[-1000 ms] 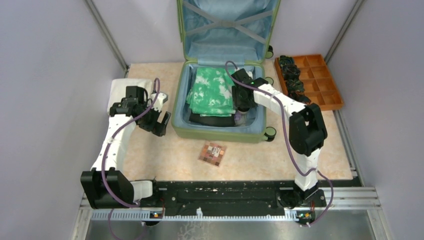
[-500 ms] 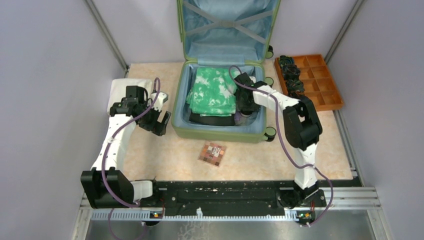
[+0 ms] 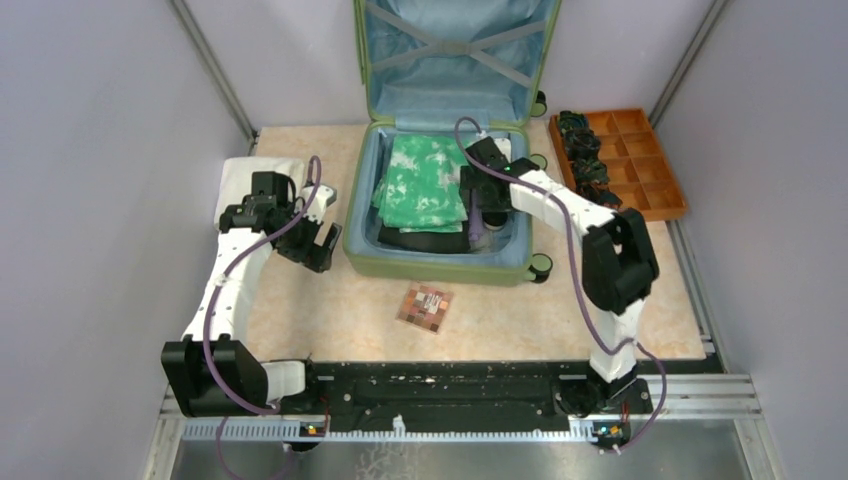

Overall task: Pack the luggage
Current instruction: Place the makeup in the luggage, then move the makeup at the corner of the board.

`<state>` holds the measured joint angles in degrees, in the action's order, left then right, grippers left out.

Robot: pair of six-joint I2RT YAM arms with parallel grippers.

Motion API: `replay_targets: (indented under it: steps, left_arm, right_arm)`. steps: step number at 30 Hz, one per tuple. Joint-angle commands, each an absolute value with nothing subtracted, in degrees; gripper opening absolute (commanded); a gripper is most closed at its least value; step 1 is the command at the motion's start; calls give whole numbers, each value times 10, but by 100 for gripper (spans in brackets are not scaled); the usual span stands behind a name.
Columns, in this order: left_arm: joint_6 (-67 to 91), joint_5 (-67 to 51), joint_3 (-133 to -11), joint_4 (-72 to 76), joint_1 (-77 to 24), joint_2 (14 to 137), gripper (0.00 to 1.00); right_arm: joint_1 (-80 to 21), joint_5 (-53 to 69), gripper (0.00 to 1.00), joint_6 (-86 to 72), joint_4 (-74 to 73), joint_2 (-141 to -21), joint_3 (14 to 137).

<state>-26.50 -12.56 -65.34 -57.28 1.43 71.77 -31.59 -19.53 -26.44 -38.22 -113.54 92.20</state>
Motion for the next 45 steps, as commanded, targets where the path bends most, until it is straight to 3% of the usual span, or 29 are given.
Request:
replay_targets:
  steps: [1, 8, 14, 18, 22, 38, 45]
  left_arm:
    - [-273, -134, -671, -585, 18, 701, 99]
    - [-282, -135, -652, -586, 18, 688, 99]
    - [-307, -186, -652, -616, 17, 678, 99]
    - [-320, -244, -619, -610, 4, 660, 99]
    - [-311, -202, -558, -558, -65, 650, 99]
    - [-389, -49, -375, -315, -287, 656, 99]
    - [-416, -52, -343, -235, -319, 686, 97]
  right_arm:
    - [-377, -258, 99, -282, -373, -977, 885]
    - [-519, -313, 99, -384, -382, -771, 711]
    - [-643, -304, 99, -465, -380, -748, 625]
    - [-658, -242, 99, -521, -267, -720, 513]
    - [-658, -239, 99, -561, -168, -698, 424]
    - [-658, -249, 99, -503, -9, -851, 425]
    - [-658, -242, 99, -525, 47, -915, 428]
